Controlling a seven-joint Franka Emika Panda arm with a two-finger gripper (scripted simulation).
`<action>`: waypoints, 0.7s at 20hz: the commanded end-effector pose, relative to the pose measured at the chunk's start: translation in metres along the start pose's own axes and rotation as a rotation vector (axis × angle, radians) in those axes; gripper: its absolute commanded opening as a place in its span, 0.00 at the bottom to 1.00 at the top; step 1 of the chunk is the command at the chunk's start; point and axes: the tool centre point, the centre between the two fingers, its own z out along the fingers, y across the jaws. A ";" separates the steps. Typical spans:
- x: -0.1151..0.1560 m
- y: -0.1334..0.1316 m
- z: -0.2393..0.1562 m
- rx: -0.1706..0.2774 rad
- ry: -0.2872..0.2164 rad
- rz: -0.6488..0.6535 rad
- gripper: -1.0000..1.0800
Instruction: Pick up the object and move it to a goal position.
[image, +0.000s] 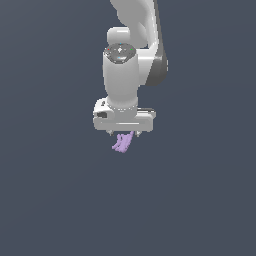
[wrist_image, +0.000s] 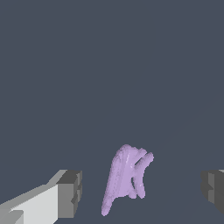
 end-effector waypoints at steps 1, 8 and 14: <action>0.000 0.000 0.000 0.000 0.000 0.000 0.96; 0.000 0.000 0.000 0.000 0.000 0.000 0.96; 0.000 0.006 -0.001 -0.005 -0.001 0.002 0.62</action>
